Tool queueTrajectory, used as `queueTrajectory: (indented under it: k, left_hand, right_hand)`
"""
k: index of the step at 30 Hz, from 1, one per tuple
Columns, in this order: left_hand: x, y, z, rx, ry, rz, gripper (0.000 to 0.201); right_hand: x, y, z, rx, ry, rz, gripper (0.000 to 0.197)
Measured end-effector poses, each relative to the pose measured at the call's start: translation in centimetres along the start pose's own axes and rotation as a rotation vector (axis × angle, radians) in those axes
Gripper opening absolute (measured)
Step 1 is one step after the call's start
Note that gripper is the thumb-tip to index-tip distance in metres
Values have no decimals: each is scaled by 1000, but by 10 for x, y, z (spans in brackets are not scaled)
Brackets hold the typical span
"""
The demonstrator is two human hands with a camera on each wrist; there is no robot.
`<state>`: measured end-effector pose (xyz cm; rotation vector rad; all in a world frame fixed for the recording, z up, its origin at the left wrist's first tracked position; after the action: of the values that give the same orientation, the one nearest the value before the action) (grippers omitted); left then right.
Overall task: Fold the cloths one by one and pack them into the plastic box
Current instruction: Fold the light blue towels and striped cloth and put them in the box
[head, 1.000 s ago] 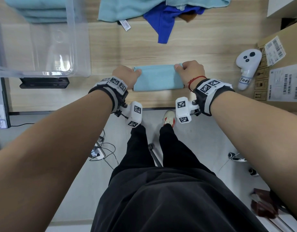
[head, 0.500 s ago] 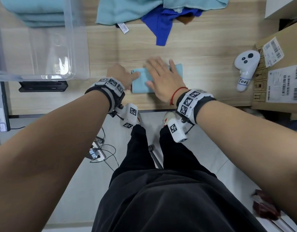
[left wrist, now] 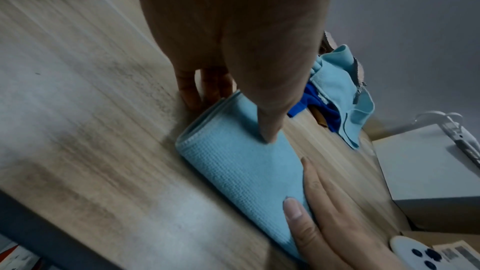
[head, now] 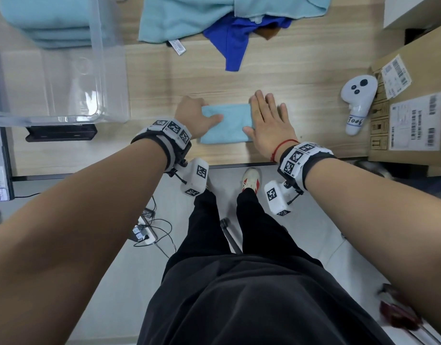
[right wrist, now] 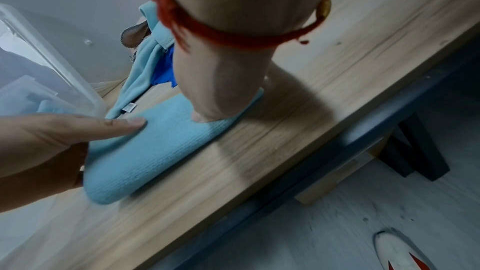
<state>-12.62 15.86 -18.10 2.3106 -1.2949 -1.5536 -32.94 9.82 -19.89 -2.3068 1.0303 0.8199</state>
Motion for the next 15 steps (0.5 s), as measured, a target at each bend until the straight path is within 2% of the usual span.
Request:
queueTrajectory:
  k: [2,3,7,10,12,15]
  left_hand:
    - [0,6,7,36,-16,15,81]
    - [1,8,10,54,-9,15,80]
    - [-1,10,19,177,-22,1,54]
    - [-3,11,25,287,-110,-47,52]
    - [-3,17,28,387,-123,-60,52]
    - [-6,29,35,542,-137,-67,53]
  right_hand:
    - [-2,0,1,6,3,-2,71]
    - [-3,1,1,6,5,-4,71]
    - [-9,11,5,3,17,-10,70]
    - [-16,17,2,-19,80,-38,65]
    - [-22,21,-3,-57,156,-21,60]
    - [-26,25,-7,-34,113,28,53]
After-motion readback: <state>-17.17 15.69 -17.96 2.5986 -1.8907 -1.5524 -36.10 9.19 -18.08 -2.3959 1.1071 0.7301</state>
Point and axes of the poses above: each hand's wrist, its own x-axis towards the middle knuckle, its own z-axis out of the palm, y = z × x, the point moved 3 cm from there along x, towards the middle knuckle, and after that the axes turned 12 degrees about -y, right-handed, at the moved point
